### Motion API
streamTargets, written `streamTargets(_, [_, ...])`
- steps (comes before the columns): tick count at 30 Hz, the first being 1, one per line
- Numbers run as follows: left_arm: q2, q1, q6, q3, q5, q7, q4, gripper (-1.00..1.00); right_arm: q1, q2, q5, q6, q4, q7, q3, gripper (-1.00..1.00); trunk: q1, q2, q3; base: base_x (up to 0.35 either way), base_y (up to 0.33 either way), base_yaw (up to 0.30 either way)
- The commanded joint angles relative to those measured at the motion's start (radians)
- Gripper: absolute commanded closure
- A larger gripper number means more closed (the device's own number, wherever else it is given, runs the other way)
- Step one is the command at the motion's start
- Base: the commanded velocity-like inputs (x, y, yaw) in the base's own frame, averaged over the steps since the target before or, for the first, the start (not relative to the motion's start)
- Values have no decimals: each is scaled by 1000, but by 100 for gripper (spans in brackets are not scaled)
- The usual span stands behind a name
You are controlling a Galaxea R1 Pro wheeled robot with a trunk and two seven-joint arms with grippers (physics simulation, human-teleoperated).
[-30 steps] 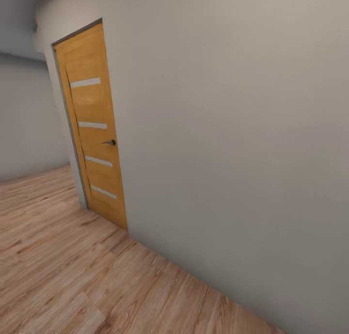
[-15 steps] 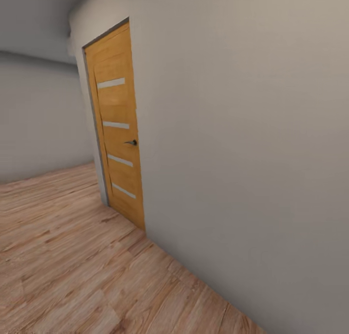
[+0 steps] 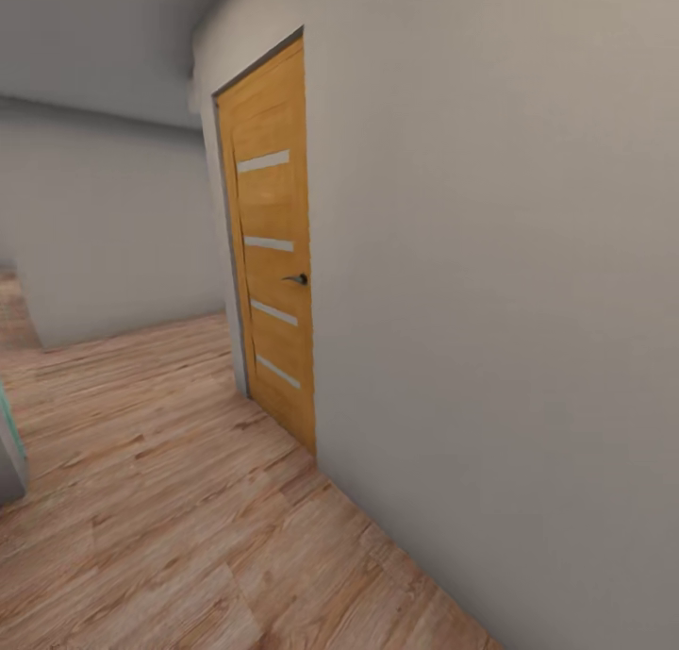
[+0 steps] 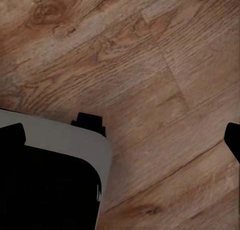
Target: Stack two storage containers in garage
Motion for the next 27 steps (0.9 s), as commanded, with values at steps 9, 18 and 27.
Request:
streamTargets(9, [0, 0, -3, -1, 4, 1, -1, -100, -1, 0, -10, -6, 3, 0, 8, -100, 0, -1, -1, 219, 0, 273])
streamTargets(18, [0, 0, -3, 0, 3, 1, -1, -100, -1, 0, -10, -6, 3, 0, 7, -100, 0, -1, -1, 184, 0, 273])
streamTargets(27, [0, 0, -3, 1, 3, 2, -1, -100, -1, -1, -10, -6, 3, 0, 7, -100, 0, -1, -1, 136, 0, 273])
